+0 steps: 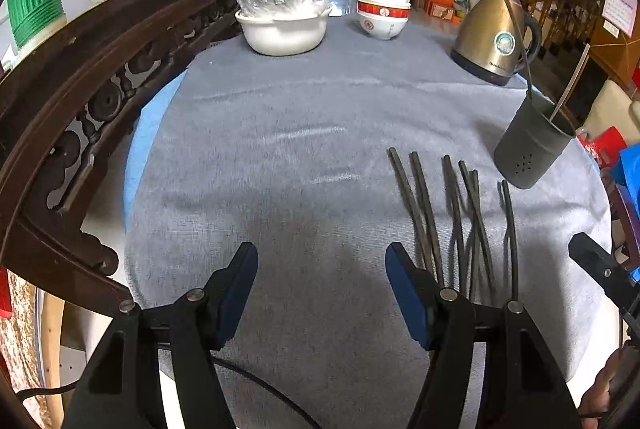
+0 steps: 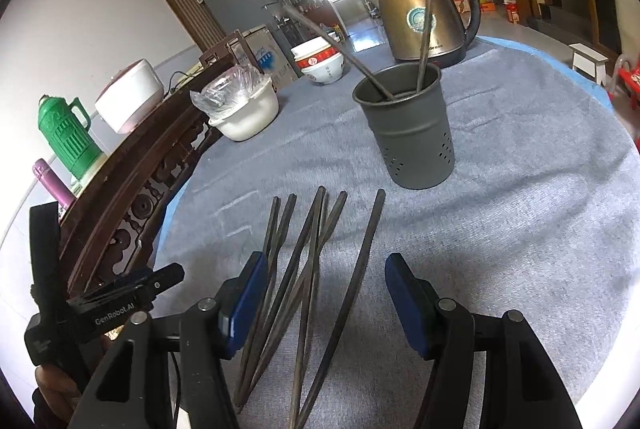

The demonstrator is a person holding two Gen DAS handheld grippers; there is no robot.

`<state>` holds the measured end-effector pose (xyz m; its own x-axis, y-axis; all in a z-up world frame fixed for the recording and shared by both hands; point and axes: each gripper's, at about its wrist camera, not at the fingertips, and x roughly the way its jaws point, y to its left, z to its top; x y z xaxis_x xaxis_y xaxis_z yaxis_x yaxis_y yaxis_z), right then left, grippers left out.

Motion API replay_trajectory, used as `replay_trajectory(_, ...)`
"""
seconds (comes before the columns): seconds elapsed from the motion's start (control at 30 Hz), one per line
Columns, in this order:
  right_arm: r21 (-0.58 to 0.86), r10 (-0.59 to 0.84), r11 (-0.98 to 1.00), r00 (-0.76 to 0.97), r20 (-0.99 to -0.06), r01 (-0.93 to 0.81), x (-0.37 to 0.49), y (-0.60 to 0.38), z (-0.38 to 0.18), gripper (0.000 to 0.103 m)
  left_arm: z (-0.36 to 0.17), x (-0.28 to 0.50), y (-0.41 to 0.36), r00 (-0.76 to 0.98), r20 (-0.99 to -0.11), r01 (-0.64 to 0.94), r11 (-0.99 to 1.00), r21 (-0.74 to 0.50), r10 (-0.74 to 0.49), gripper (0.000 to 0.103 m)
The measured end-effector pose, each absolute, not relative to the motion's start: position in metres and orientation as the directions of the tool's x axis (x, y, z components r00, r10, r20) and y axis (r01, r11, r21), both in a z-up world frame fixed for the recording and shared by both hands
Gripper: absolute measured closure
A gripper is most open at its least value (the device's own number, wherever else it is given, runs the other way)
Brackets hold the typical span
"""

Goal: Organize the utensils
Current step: 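Bring both tools back over the remaining chopsticks on the cloth, then grasp a chopstick with the left tool while the right tool grasps another chopstick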

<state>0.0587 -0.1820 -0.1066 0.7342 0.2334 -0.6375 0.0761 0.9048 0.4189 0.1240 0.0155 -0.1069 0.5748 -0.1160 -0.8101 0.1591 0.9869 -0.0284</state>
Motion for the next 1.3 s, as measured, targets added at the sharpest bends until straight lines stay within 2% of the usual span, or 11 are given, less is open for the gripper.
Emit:
replay_trajectory(0.07, 0.418, 0.243, 0.906, 0.728, -0.641, 0.066, 0.065, -0.179, -0.107, 0.044, -0.107, 0.125, 0.017, 0.579, -0.808, 0.156, 0.987, -0.027, -0.113, 0.036)
replay_trajectory(0.13, 0.416, 0.261, 0.908, 0.711, -0.653, 0.048, 0.077, -0.175, -0.108, 0.064, -0.107, 0.127, 0.018, 0.585, -0.804, 0.151, 0.988, -0.024, -0.109, 0.036)
replay_trajectory(0.43, 0.350, 0.251, 0.936, 0.641, -0.726, 0.031, 0.148, -0.152, -0.120, 0.073, -0.123, 0.132, 0.029, 0.551, -0.827, 0.131, 0.991, -0.039, -0.106, 0.036)
replay_trajectory(0.67, 0.279, 0.188, 0.957, 0.569, -0.800, 0.075, 0.194, -0.144, -0.139, 0.074, -0.124, 0.136, 0.038, 0.550, -0.828, 0.112, 0.992, -0.054, -0.107, 0.036)
replay_trajectory(0.77, 0.275, 0.187, 0.957, 0.530, -0.827, 0.090, 0.205, -0.145, -0.148, 0.081, -0.123, 0.137, 0.037, 0.551, -0.827, 0.114, 0.992, -0.053, -0.108, 0.036)
replay_trajectory(0.83, 0.286, 0.198, 0.953, 0.516, -0.833, 0.095, 0.209, -0.147, -0.154, 0.089, -0.123, 0.138, 0.036, 0.550, -0.828, 0.118, 0.992, -0.053, -0.110, 0.036)
replay_trajectory(0.9, 0.293, 0.206, 0.952, 0.516, -0.831, 0.092, 0.208, -0.148, -0.155, 0.095, -0.122, 0.138, 0.034, 0.550, -0.828, 0.126, 0.991, -0.051, -0.113, 0.036)
replay_trajectory(1.07, 0.302, 0.211, 0.951, 0.570, -0.794, 0.068, 0.195, -0.150, -0.139, 0.095, -0.118, 0.148, 0.029, 0.532, -0.834, 0.151, 0.986, -0.075, -0.145, 0.036)
replay_trajectory(1.3, 0.403, 0.269, 0.913, 0.652, -0.709, 0.061, 0.162, -0.172, -0.114, 0.096, -0.118, 0.190, 0.002, 0.425, -0.873, 0.246, 0.958, -0.144, -0.240, 0.036)
